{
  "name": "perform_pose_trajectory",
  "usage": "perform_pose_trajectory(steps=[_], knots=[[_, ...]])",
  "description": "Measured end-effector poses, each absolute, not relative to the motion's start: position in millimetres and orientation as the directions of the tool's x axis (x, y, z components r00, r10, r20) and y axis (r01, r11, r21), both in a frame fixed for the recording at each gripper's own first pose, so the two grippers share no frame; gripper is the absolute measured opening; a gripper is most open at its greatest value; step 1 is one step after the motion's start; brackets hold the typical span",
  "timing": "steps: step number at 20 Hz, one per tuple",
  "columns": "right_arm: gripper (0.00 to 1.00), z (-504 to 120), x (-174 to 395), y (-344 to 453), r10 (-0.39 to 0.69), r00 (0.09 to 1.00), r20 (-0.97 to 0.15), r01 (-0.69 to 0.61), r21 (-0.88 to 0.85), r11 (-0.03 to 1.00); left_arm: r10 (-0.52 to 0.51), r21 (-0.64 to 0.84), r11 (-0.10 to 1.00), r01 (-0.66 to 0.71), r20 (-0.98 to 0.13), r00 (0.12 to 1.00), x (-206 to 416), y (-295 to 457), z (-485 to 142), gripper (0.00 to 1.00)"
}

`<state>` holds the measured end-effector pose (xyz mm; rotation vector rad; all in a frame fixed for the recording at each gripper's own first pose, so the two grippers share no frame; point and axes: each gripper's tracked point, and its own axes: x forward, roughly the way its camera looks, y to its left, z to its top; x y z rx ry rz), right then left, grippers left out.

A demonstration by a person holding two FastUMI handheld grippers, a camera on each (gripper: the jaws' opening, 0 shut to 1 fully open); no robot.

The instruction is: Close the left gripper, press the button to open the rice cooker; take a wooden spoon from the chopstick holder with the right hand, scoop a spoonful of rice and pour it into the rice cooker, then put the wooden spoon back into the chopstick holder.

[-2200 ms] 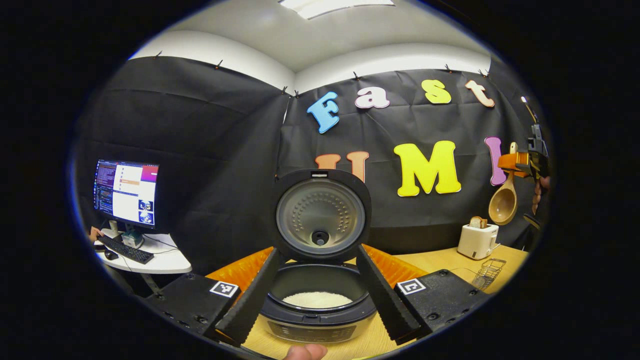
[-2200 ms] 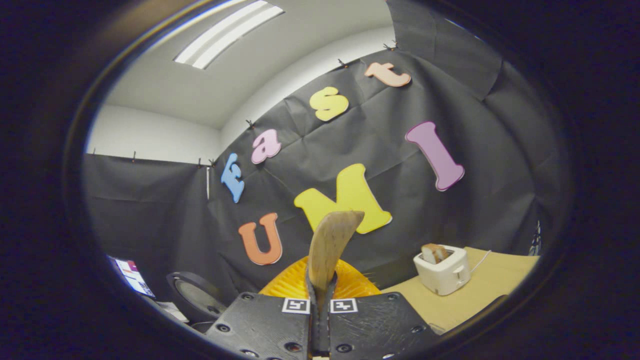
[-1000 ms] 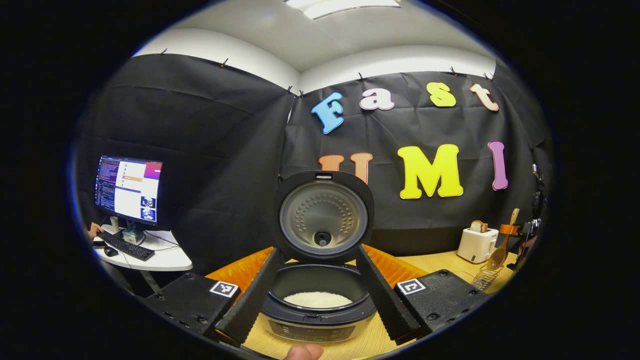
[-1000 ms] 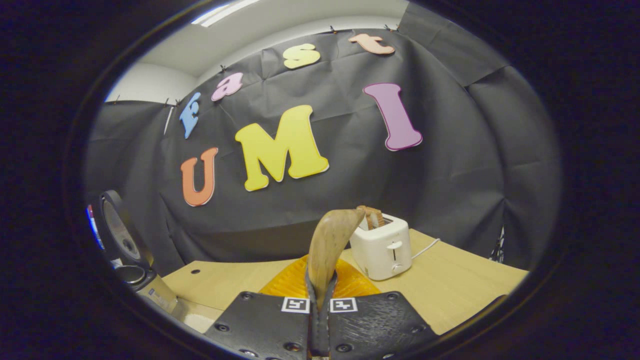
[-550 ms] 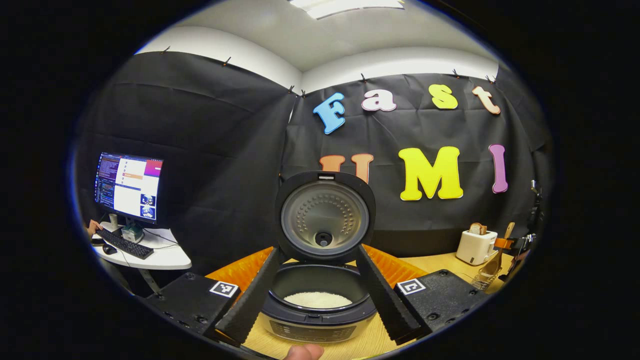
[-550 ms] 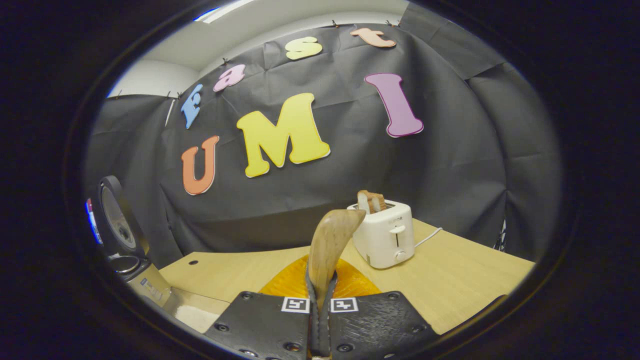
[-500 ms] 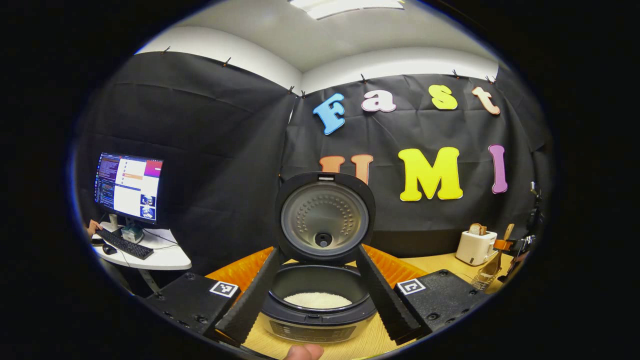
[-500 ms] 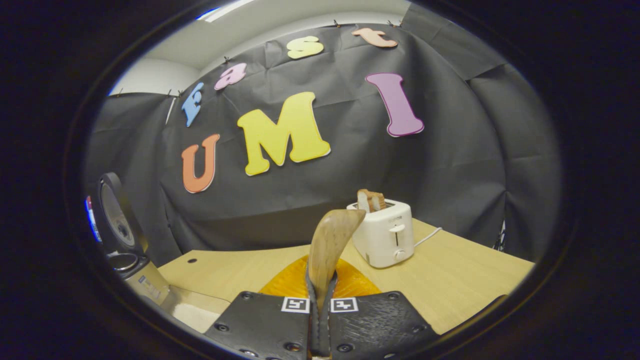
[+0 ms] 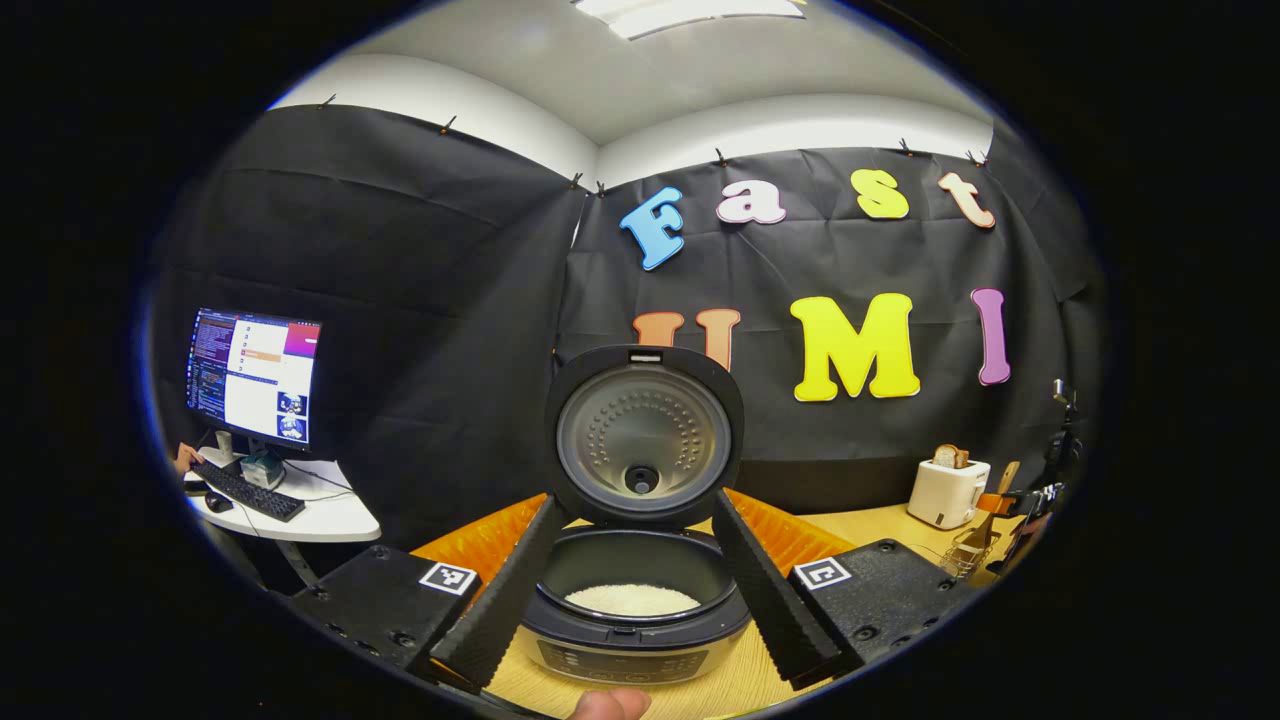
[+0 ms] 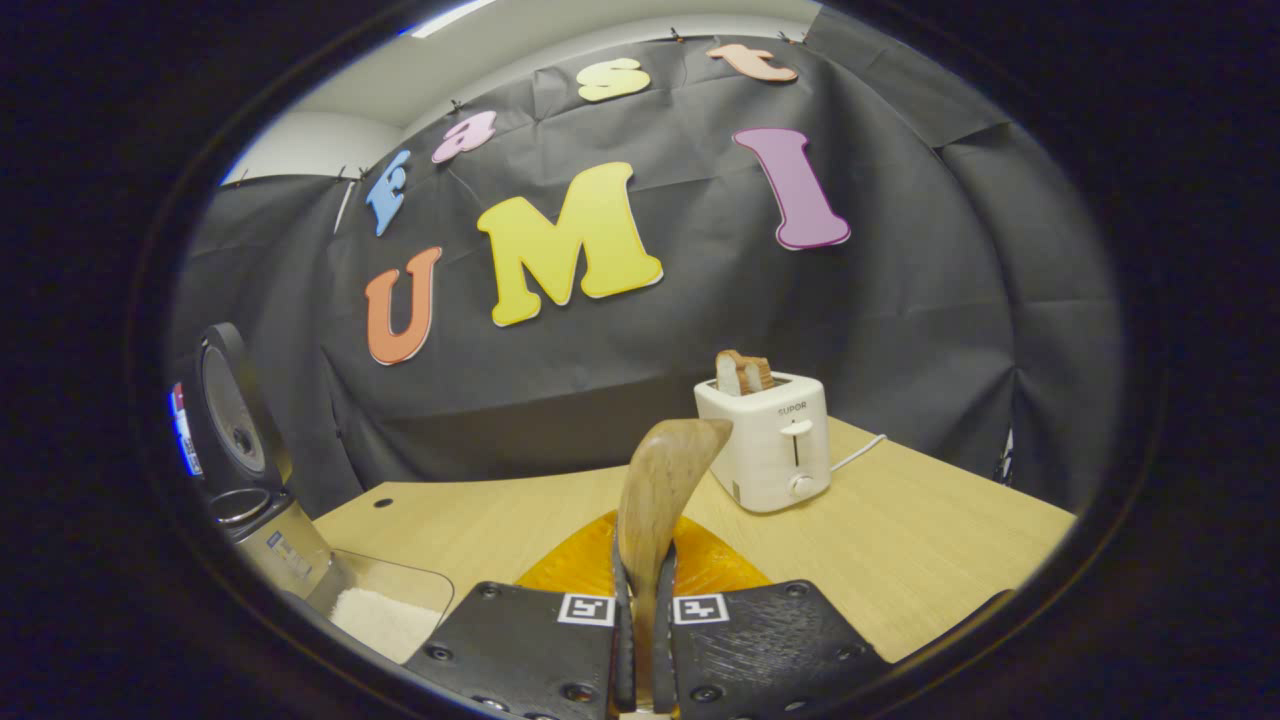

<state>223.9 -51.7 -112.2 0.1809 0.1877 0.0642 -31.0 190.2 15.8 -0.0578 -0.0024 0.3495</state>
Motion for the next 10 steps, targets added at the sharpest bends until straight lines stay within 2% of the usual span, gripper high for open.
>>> perform_pose_trajectory(steps=[4, 5, 6, 10], knots=[[0.12, -112, 225, -52, 0.084, 0.980, -0.181, -0.048, 0.194, 0.980, 0.342, -0.055, 0.938, -0.342, -0.007, 0.940, -32, 191, 16, 0.99], [0.07, -106, 222, -51, 0.091, 0.982, -0.168, -0.058, 0.191, 0.980, 0.343, -0.056, 0.938, -0.342, -0.005, 0.939, -32, 191, 16, 0.99], [0.07, -100, 219, -52, 0.089, 0.984, -0.153, -0.060, 0.185, 0.981, 0.344, -0.058, 0.937, -0.343, -0.005, 0.939, -31, 192, 16, 0.99], [0.59, -89, 216, -63, 0.058, 0.992, -0.112, -0.040, 0.156, 0.987, 0.336, -0.058, 0.940, -0.336, -0.016, 0.942, -30, 189, 14, 0.99]])
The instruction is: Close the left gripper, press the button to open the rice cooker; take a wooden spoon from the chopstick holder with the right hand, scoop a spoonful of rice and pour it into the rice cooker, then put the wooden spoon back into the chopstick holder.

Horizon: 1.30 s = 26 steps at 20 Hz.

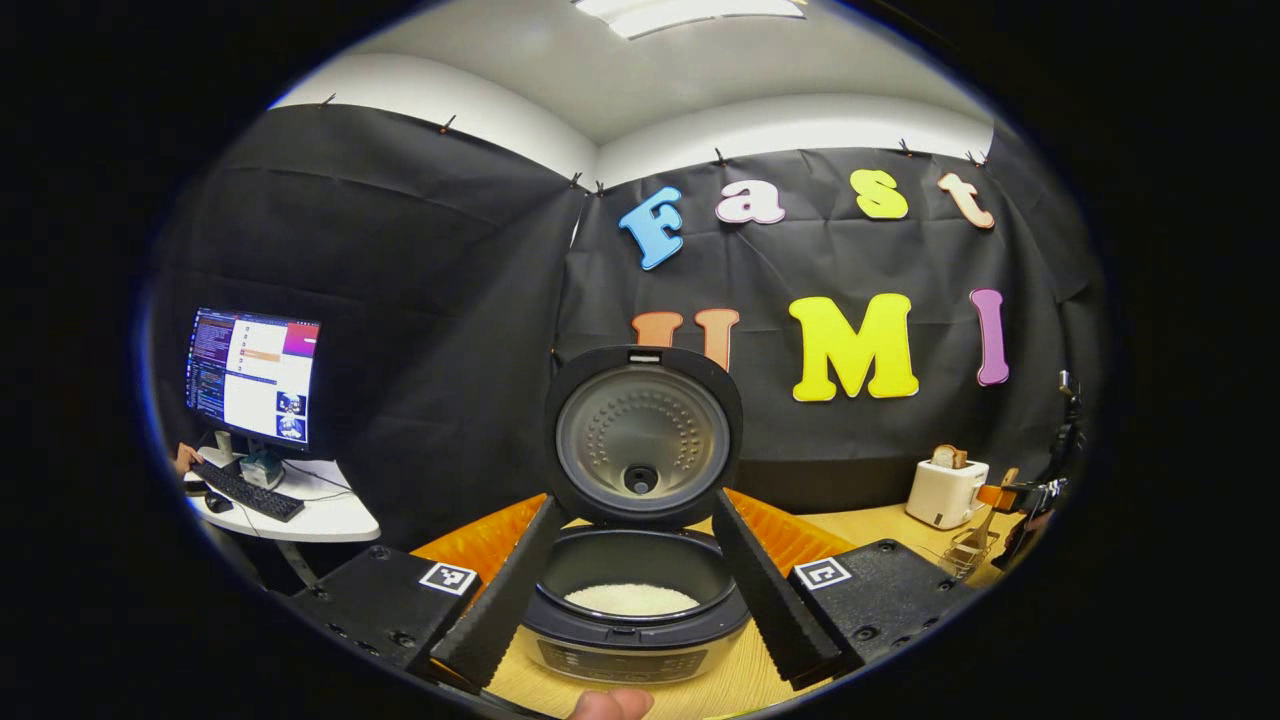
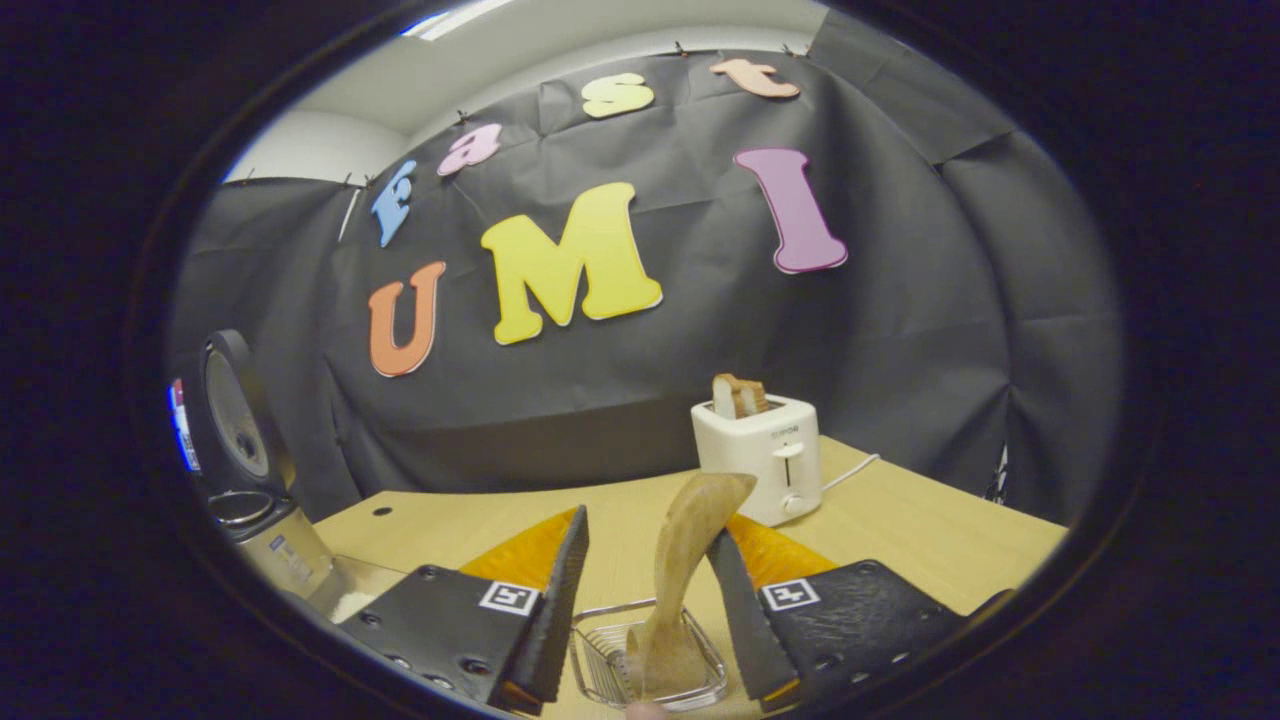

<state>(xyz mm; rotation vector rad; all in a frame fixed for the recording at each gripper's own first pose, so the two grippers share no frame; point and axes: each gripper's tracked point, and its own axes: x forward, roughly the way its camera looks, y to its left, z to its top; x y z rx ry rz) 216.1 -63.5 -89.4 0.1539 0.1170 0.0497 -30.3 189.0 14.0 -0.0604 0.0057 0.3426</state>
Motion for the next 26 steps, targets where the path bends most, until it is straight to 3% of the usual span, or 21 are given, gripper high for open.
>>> perform_pose_trajectory(steps=[1, 6, 8, 9, 11, 12, 13, 16, 17, 18, 22, 23, 24, 26], knots=[[0.70, -89, 216, -67, 0.052, 0.992, -0.115, -0.034, 0.155, 0.987, 0.334, -0.058, 0.941, -0.335, -0.015, 0.942, -31, 188, 15, 0.99], [0.92, -67, 212, -93, 0.013, 0.997, -0.073, 0.000, 0.171, 0.985, 0.327, -0.060, 0.943, -0.327, -0.007, 0.945, -30, 184, 17, 0.99], [0.94, -47, 206, -104, -0.003, 0.999, -0.041, 0.009, 0.150, 0.989, 0.319, -0.065, 0.945, -0.320, -0.014, 0.948, -25, 181, 25, 0.99], [0.88, -35, 202, -110, -0.012, 1.000, -0.012, 0.014, 0.143, 0.990, 0.311, -0.066, 0.948, -0.311, -0.017, 0.950, -24, 178, 24, 0.99], [0.94, -13, 191, -109, 0.004, 0.999, 0.036, -0.009, 0.135, 0.991, 0.289, -0.061, 0.955, -0.290, -0.030, 0.957, -20, 169, 22, 0.99], [0.89, -8, 185, -108, 0.015, 0.999, 0.044, -0.021, 0.125, 0.992, 0.285, -0.059, 0.956, -0.286, -0.034, 0.958, -20, 165, 22, 0.99], [0.95, -6, 179, -107, 0.024, 0.999, 0.045, -0.029, 0.112, 0.993, 0.287, -0.057, 0.956, -0.288, -0.028, 0.957, -20, 162, 24, 0.99], [0.95, -6, 160, -92, 0.082, 0.996, 0.045, -0.086, 0.091, 0.992, 0.315, -0.064, 0.947, -0.315, -0.016, 0.949, -13, 157, 28, 0.99], [0.90, -6, 154, -88, 0.100, 0.994, 0.045, -0.104, 0.086, 0.991, 0.308, -0.049, 0.950, -0.309, -0.035, 0.951, -6, 154, 28, 0.99], [0.95, -5, 147, -83, 0.124, 0.991, 0.055, -0.128, 0.076, 0.989, 0.307, -0.034, 0.951, -0.308, -0.044, 0.951, -2, 152, 33, 0.95], [0.95, -4, 116, -66, 0.193, 0.976, 0.098, -0.200, 0.063, 0.978, 0.319, 0.036, 0.947, -0.319, 0.010, 0.948, 26, 165, 77, 0.99], [0.90, -7, 107, -59, 0.219, 0.971, 0.099, -0.227, 0.074, 0.971, 0.307, 0.040, 0.951, -0.307, 0.011, 0.952, 35, 167, 86, 0.99], [0.95, -9, 100, -57, 0.238, 0.966, 0.102, -0.246, 0.079, 0.966, 0.287, 0.040, 0.957, -0.287, 0.000, 0.958, 44, 166, 91, 0.99], [0.94, -11, 93, -57, 0.252, 0.961, 0.114, -0.261, 0.079, 0.962, 0.276, 0.042, 0.960, -0.275, -0.018, 0.961, 57, 171, 104, 0.99]])
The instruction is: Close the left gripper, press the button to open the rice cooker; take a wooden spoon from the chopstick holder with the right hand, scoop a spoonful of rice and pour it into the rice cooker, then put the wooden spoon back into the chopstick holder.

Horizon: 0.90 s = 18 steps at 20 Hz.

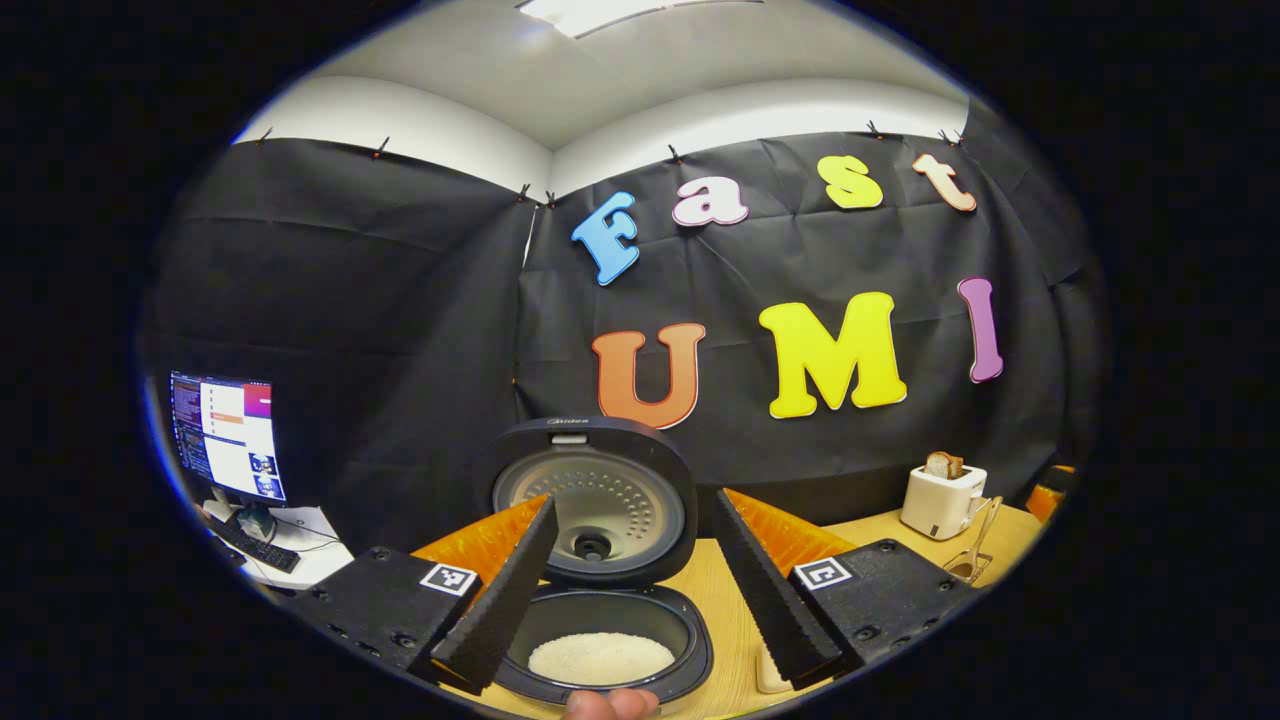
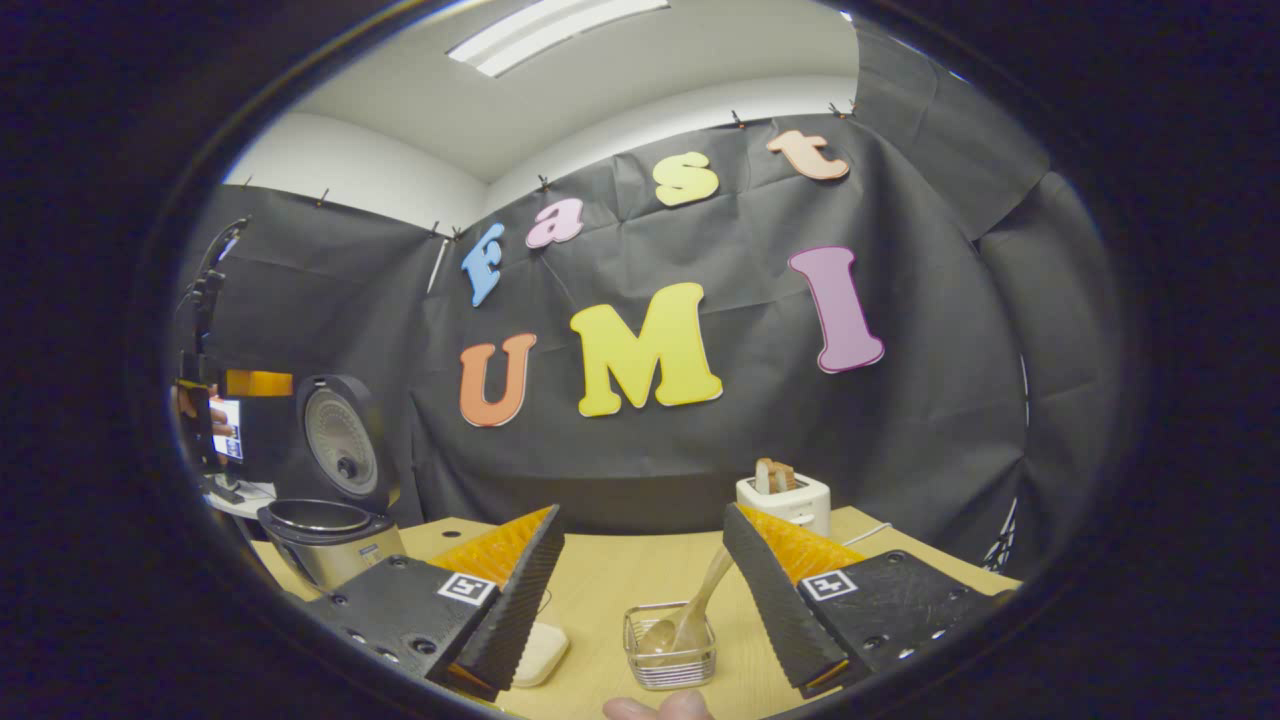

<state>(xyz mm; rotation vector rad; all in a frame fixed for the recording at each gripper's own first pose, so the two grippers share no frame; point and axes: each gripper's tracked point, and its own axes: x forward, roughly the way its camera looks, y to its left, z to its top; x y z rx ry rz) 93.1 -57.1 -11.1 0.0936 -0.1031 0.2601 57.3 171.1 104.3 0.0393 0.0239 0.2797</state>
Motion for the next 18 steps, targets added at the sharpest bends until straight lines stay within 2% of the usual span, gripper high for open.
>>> perform_pose_trajectory(steps=[4, 5, 6, 8, 12, 18], knots=[[0.94, -24, 85, -51, 0.290, 0.952, 0.099, -0.295, 0.042, 0.955, 0.281, 0.116, 0.954, -0.276, -0.027, 0.959, 81, 187, 133, 0.99], [0.95, -25, 81, -47, 0.306, 0.947, 0.098, -0.311, 0.049, 0.949, 0.291, 0.142, 0.948, -0.285, -0.024, 0.956, 88, 192, 142, 0.94], [0.95, -25, 78, -45, 0.318, 0.943, 0.098, -0.324, 0.054, 0.945, 0.294, 0.161, 0.944, -0.288, -0.018, 0.956, 96, 197, 152, 0.99], [0.94, -26, 75, -44, 0.334, 0.937, 0.100, -0.340, 0.050, 0.939, 0.287, 0.162, 0.946, -0.281, -0.019, 0.958, 107, 202, 154, 0.95], [0.95, -28, 71, -47, 0.331, 0.937, 0.112, -0.338, 0.049, 0.940, 0.341, 0.179, 0.927, -0.330, -0.033, 0.940, 128, 237, 165, 0.98], [0.95, -49, 55, -26, 0.377, 0.922, 0.088, -0.379, 0.011, 0.925, 0.293, 0.110, 0.955, -0.276, -0.196, 0.936, 165, 254, 156, 0.99]])
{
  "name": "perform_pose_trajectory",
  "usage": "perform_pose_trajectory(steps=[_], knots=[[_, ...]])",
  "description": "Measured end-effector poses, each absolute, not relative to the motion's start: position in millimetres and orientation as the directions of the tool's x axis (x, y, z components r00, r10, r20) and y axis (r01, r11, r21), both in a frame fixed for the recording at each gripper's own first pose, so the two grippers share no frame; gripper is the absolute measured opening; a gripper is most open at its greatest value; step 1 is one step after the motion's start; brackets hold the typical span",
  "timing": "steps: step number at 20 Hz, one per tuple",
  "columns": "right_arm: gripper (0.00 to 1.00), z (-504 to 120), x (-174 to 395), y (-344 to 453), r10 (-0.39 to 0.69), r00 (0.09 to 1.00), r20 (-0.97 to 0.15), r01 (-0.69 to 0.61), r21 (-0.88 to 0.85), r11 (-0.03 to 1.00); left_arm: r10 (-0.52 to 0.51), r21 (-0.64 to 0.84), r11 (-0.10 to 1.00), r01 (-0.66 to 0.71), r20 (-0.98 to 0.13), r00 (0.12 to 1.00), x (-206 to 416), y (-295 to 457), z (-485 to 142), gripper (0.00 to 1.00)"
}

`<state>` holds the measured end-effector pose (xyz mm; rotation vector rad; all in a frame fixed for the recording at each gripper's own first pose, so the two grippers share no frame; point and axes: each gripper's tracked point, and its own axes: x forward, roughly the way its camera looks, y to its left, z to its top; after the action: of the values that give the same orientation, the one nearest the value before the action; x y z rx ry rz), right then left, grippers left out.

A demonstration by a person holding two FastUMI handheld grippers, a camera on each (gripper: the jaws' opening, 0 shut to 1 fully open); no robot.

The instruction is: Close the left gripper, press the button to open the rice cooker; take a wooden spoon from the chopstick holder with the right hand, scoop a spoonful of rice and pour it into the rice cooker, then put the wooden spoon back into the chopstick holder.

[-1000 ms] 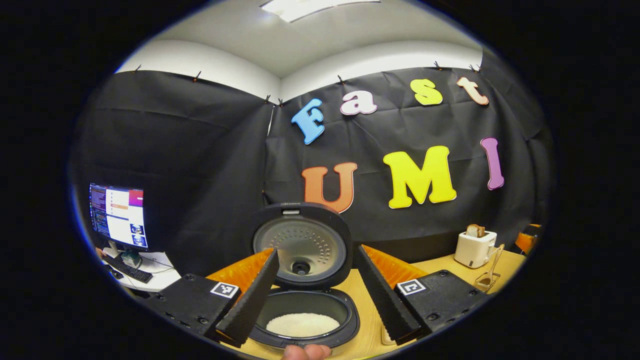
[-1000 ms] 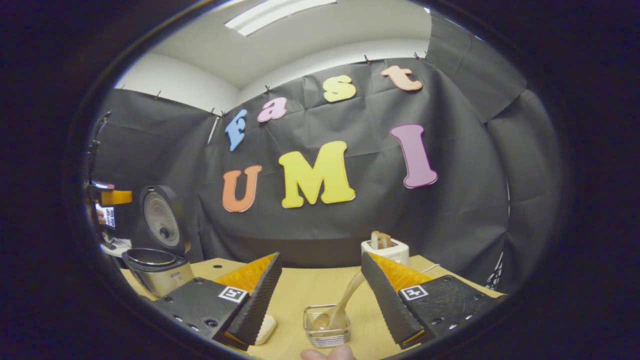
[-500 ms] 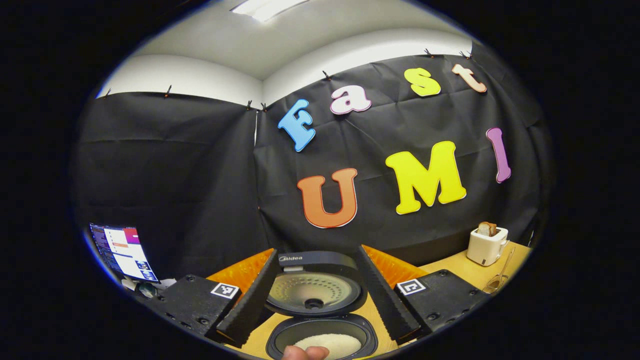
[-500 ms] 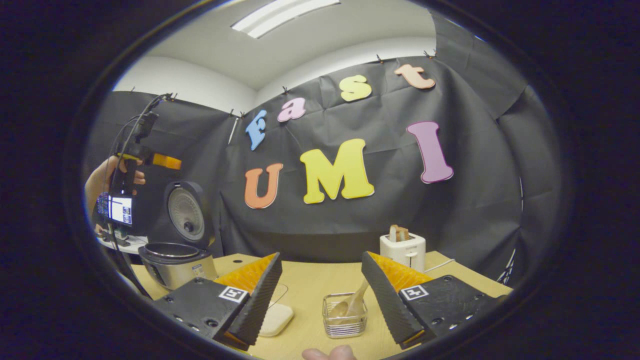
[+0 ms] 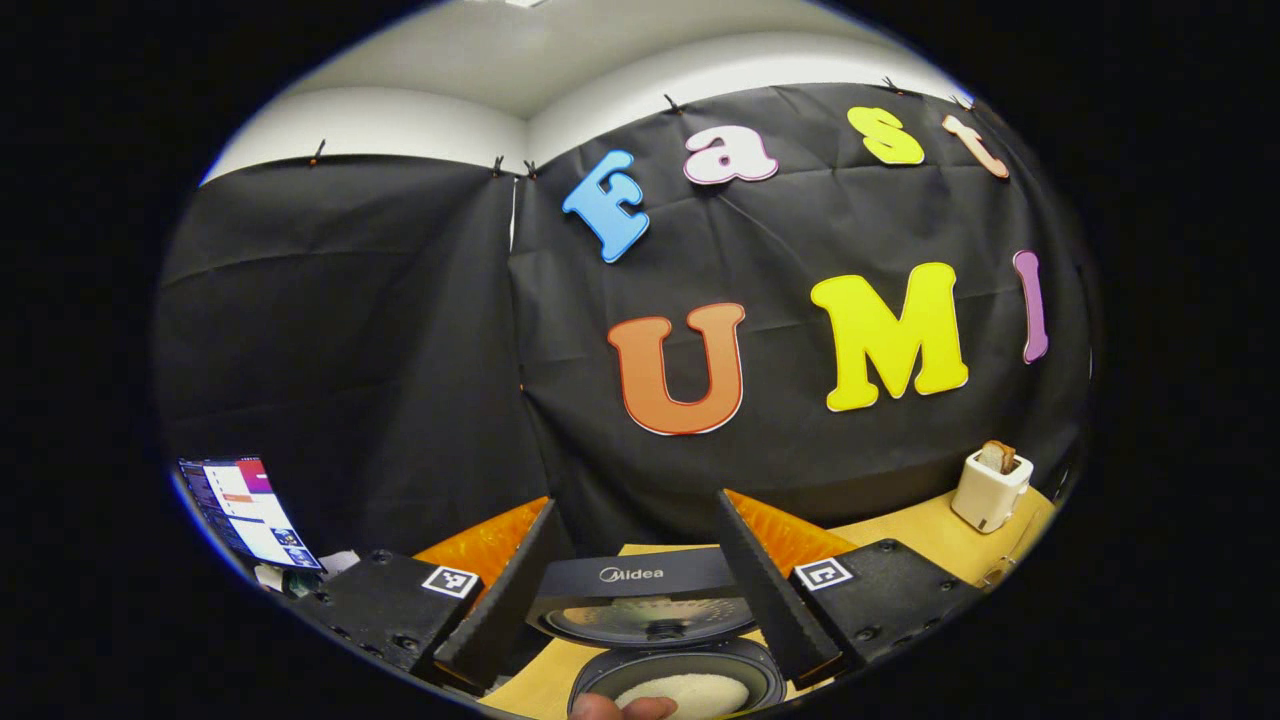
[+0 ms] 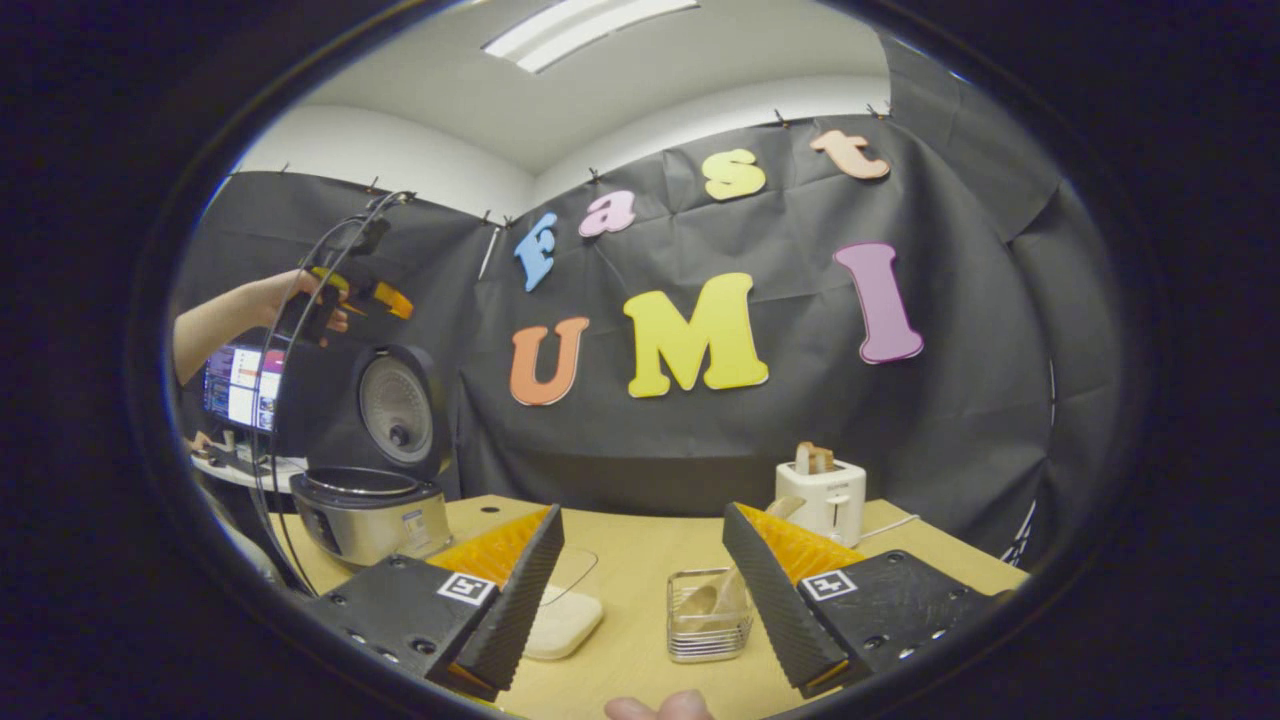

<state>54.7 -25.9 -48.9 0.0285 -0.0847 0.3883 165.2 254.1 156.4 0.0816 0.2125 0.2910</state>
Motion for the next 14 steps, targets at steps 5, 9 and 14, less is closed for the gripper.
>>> perform_pose_trajectory(steps=[5, 9, 14], knots=[[0.95, -68, 43, -5, 0.432, 0.901, 0.038, -0.434, 0.049, 0.900, 0.266, 0.031, 0.962, -0.272, -0.346, 0.900, 185, 276, 125, 0.98], [0.95, -65, 43, 3, 0.446, 0.894, 0.039, -0.447, 0.049, 0.893, 0.252, 0.020, 0.962, -0.271, -0.438, 0.863, 191, 284, 105, 0.99], [0.90, -67, 39, 10, 0.455, 0.889, 0.040, -0.457, 0.053, 0.888, 0.233, 0.020, 0.967, -0.253, -0.467, 0.853, 197, 281, 100, 0.95]])
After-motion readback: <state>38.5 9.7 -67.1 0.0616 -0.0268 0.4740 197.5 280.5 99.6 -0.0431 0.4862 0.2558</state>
